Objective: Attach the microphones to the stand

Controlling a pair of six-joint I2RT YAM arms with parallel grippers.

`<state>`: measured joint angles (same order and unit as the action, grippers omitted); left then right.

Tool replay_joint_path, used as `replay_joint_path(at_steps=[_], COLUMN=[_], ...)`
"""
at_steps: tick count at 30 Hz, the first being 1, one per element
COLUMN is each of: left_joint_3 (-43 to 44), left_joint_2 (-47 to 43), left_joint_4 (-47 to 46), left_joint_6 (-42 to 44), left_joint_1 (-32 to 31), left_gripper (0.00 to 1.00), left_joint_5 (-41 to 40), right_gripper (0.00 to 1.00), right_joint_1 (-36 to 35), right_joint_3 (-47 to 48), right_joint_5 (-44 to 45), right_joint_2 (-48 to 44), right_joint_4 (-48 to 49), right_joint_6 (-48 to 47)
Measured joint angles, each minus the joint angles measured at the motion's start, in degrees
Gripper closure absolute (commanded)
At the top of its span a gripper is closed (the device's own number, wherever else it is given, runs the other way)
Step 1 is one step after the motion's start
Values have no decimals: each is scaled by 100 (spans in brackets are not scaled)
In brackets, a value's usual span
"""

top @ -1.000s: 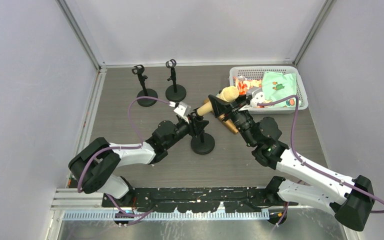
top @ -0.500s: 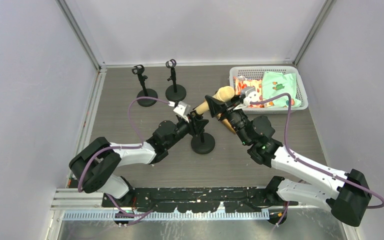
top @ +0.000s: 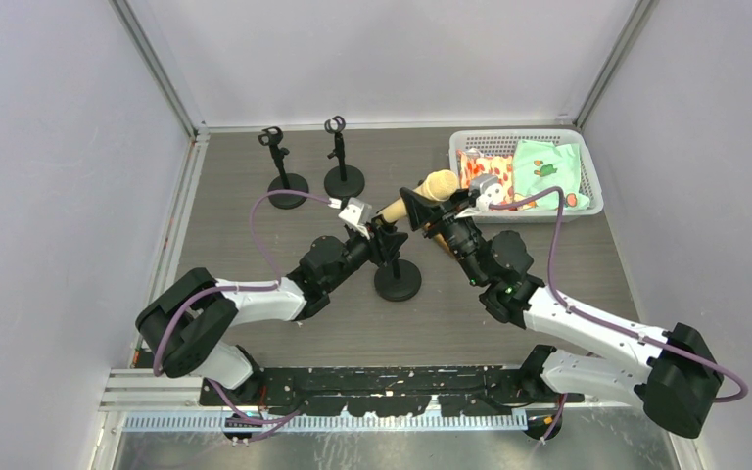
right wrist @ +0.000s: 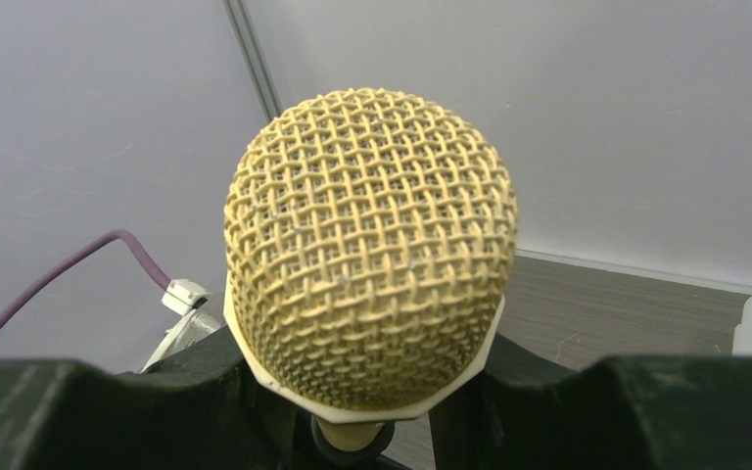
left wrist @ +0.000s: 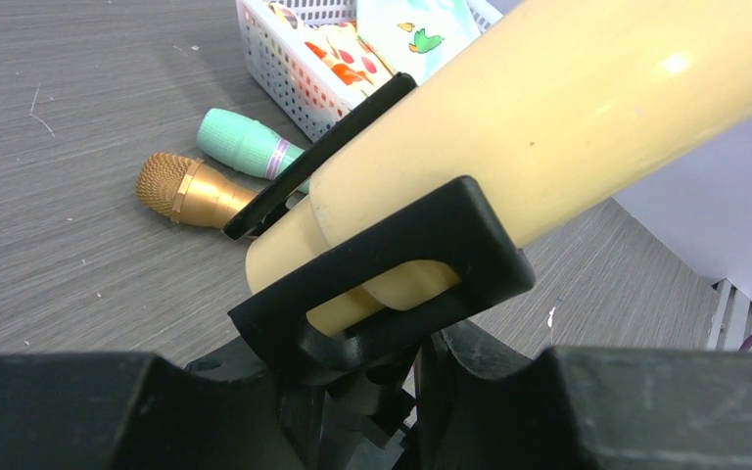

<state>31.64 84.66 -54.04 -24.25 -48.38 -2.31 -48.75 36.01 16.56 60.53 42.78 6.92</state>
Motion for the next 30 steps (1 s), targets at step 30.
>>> replay_joint_path(at_steps=[30], left_joint_3=[37], left_joint_2=[151], left_joint_4=[-190], left_joint_6=[-92], left_joint_1=[-39], left_gripper=[100], left_joint_5=[-260], right_gripper=[92], right_joint_1=[-15], right_joint_3=[-457], right_joint_5=[109], right_joint_2=[468], right_joint_4=[1189], right_joint_6=[223])
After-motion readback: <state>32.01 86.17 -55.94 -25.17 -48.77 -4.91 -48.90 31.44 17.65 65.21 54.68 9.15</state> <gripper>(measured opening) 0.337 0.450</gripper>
